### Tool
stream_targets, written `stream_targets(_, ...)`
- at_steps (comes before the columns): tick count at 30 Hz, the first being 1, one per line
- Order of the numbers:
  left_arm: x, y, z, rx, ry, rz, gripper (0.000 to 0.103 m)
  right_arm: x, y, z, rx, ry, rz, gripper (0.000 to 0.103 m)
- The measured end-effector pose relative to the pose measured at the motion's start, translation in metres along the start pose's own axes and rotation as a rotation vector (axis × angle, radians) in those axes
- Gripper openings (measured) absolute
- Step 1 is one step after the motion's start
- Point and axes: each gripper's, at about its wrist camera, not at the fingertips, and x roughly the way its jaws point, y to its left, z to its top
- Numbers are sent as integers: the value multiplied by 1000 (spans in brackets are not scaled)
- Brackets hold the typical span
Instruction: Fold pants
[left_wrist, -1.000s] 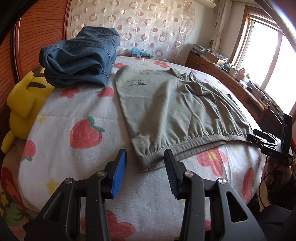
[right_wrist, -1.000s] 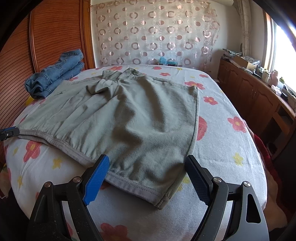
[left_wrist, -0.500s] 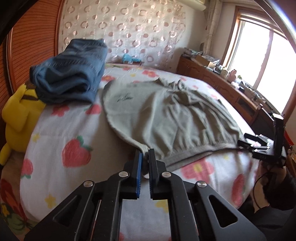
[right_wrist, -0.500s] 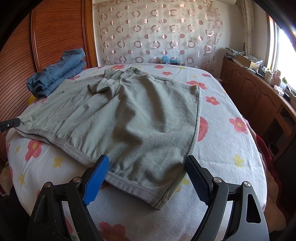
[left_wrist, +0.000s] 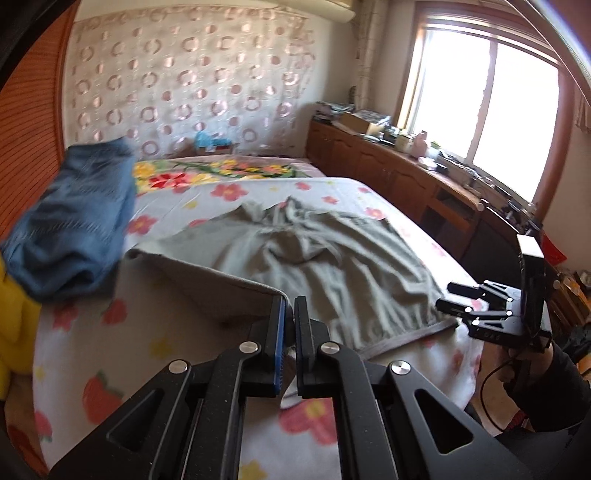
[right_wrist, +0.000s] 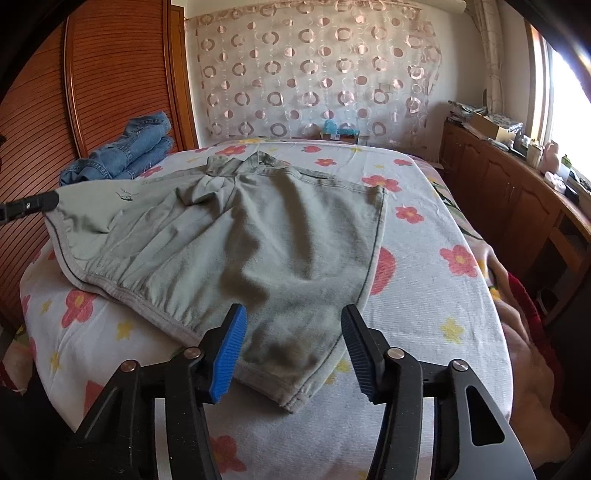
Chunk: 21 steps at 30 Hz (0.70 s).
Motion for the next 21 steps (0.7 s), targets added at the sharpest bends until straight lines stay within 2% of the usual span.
stream_targets(4, 15, -19, 19, 37, 1, -43, 6, 0, -5, -1, 9, -2, -1, 47)
stream_targets(8, 26, -42, 35, 80, -4, -86, 6, -1, -13, -2, 53, -6, 19, 47)
stream_targets(15, 42, -85, 60, 140, -8, -182, 6, -6, -21, -4, 54, -16, -2, 47)
stream_targets(21, 54, -113, 70, 183, 2, -219, 6, -12, -27, -6, 64, -30, -7, 47)
